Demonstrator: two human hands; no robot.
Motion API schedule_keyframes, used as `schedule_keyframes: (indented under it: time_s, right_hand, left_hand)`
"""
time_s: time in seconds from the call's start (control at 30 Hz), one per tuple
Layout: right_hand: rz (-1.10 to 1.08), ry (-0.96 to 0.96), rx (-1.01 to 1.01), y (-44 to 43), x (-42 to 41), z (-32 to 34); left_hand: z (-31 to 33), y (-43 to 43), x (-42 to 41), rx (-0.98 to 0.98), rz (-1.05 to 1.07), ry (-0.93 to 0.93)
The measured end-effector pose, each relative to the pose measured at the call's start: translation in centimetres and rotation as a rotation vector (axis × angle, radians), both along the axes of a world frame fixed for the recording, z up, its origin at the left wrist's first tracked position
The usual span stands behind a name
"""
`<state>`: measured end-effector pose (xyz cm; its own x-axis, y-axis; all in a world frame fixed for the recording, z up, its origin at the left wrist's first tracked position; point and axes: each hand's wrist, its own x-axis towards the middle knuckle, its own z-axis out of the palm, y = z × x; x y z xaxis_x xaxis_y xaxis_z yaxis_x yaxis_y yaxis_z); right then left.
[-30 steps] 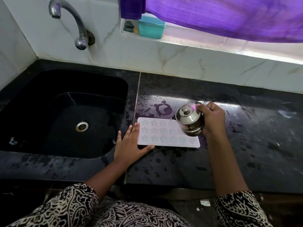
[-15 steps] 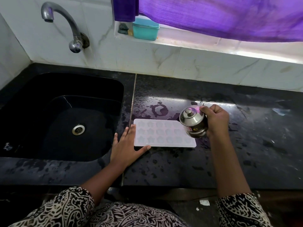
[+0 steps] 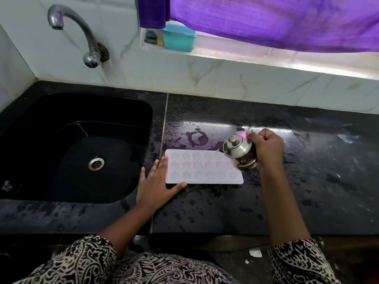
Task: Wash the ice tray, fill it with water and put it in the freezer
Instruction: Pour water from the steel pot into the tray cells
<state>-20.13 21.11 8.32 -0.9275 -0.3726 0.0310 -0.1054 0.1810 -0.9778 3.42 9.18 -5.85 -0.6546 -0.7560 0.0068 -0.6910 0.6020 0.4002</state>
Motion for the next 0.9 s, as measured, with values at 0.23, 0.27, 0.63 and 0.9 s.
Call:
schedule_keyframes:
  time_s: [0.23,0.27,0.63,0.9]
  right_hand:
    - [-0.008,-0.002,0.020,0.10,0.00,0.32]
    - [-0.007,-0.003,0.023,0.15,0.02,0.36]
    - [-0.004,-0.008,0.017,0.31,0.13,0.65]
    - [-0.001,-0.010,0.023,0.30,-0.01,0.63]
  left_hand:
    - [-0.34,-0.09,0.01,-0.007,0.002,0.000]
    - [-0.34,-0.06,0.00,-0.007,0.002,0.006]
    - [-0.30,-0.07,-0.11,0.001,-0.001,0.013]
    - [-0.17,0.03,-0.09,-0.006,0.005,0.006]
